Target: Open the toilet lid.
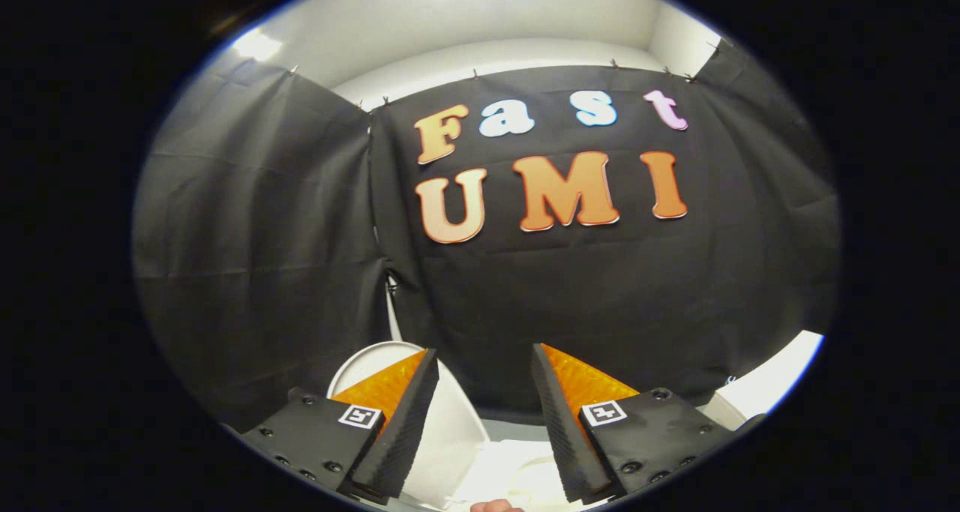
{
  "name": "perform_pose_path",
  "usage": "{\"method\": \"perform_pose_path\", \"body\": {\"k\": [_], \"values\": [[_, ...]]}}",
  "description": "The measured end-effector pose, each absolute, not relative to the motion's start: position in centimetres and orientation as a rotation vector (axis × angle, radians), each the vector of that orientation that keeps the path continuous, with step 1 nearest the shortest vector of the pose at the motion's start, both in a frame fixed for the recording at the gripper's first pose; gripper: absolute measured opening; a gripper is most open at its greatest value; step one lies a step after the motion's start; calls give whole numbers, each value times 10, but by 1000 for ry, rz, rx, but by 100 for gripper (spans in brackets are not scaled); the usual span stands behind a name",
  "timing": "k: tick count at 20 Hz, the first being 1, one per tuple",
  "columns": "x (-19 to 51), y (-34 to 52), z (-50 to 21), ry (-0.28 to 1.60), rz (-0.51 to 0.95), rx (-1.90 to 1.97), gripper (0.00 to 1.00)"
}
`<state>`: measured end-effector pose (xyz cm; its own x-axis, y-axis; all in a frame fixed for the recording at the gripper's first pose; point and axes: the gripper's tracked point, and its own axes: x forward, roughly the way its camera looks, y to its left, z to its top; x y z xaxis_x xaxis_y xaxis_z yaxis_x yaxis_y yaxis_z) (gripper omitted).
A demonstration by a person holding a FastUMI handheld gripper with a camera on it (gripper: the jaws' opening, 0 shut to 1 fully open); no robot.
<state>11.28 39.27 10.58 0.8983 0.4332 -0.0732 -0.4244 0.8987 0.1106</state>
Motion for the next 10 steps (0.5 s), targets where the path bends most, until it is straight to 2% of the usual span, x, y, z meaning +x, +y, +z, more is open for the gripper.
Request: {"method": "perform_pose_path", "body": {"k": [10], "values": [[125,235,111,35,311,-37,82]]}}
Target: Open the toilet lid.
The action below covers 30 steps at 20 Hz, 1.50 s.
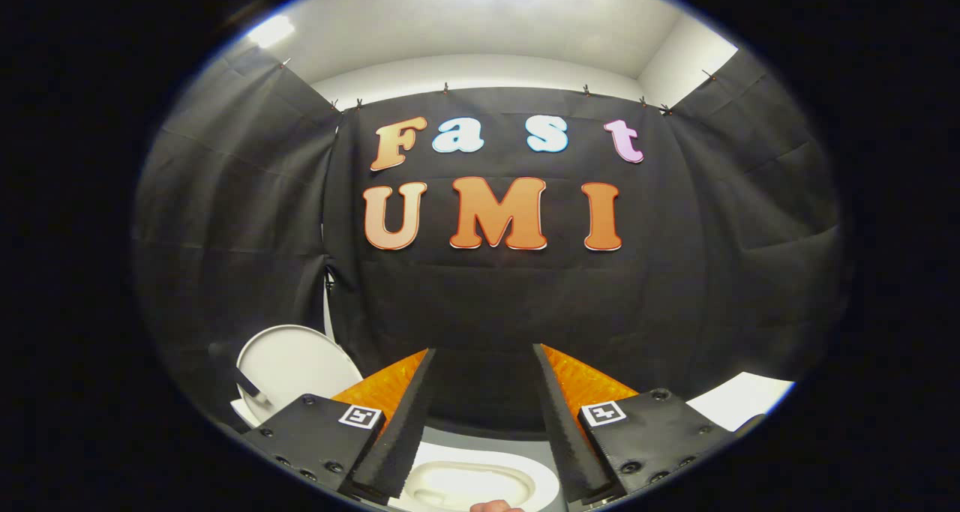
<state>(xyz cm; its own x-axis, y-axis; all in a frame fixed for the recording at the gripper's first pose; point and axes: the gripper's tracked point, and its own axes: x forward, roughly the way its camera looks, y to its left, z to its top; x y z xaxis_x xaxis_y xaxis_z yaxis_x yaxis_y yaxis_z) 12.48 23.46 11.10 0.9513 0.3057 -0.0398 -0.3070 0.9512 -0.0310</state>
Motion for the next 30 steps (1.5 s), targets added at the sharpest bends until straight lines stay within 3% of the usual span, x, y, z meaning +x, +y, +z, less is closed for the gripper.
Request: {"method": "perform_pose_path", "body": {"k": [19,30], "values": [[100,81,29,73,205,-18,82],[74,43,-31,93,123,20,82]]}}
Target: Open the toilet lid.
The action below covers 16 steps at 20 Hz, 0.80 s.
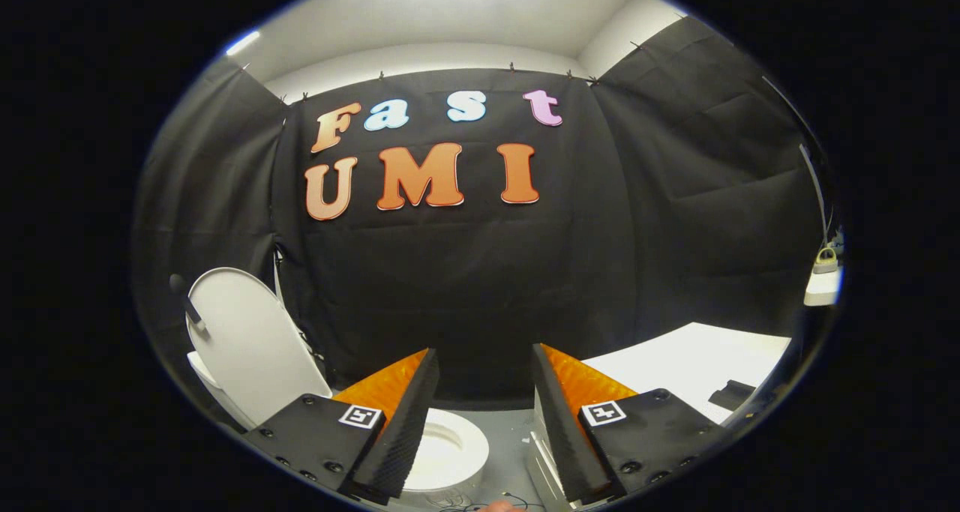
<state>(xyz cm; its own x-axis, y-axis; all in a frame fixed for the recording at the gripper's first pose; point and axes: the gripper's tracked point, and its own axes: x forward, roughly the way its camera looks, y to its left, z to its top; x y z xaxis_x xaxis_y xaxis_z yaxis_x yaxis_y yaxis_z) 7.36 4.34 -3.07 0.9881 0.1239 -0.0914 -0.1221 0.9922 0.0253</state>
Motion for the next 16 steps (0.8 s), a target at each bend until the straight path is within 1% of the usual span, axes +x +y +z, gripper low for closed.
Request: {"method": "perform_pose_path", "body": {"k": [4,10,16], "values": [[60,33,-43,111,105,29,82],[63,23,-53,128,75,29,82],[64,10,-46,95,27,16,82]]}}
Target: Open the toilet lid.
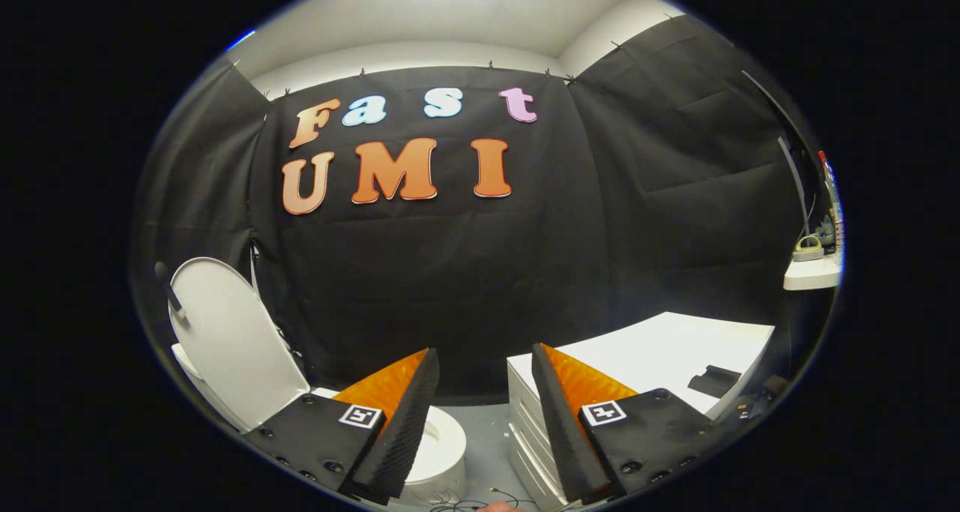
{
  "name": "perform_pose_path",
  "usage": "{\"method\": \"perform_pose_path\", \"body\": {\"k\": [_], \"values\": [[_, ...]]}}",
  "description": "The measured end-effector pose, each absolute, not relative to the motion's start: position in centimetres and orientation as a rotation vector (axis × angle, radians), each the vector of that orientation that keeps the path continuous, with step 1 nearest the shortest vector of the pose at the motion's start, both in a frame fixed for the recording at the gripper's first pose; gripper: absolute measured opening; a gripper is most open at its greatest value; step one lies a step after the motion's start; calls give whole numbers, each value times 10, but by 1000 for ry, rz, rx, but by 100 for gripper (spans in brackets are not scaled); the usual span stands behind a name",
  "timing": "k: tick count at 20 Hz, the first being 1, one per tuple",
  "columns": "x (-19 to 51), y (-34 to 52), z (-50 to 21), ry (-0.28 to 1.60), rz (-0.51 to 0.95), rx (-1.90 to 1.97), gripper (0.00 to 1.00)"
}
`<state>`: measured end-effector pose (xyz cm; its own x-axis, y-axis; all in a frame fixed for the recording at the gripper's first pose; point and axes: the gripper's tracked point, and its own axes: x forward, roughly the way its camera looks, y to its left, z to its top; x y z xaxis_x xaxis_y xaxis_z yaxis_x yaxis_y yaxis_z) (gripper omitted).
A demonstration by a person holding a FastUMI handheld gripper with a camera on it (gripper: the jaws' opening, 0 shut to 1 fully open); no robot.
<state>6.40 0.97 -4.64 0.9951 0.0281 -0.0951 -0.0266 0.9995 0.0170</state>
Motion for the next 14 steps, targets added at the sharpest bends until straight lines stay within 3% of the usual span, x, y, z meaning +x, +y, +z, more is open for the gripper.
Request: {"method": "perform_pose_path", "body": {"k": [14], "values": [[61,17,-46,91,34,-13,82]]}}
